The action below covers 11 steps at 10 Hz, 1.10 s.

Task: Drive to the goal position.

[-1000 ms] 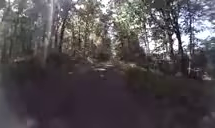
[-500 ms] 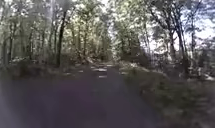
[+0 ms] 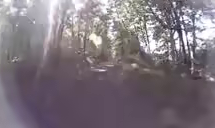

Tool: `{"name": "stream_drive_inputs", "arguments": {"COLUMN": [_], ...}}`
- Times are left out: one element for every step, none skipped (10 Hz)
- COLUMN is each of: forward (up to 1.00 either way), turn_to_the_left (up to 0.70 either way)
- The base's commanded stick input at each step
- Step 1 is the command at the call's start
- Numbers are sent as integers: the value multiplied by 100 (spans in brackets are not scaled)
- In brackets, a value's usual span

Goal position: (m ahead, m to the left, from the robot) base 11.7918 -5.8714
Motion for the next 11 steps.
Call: {"name": "stream_drive_inputs", "arguments": {"forward": [45, 45, 45, 45, 45, 45, 45, 45, 45, 45, 45], "turn_to_the_left": [0, 0, 0, 0, 0, 0, 0, 0, 0, 0, 0]}}
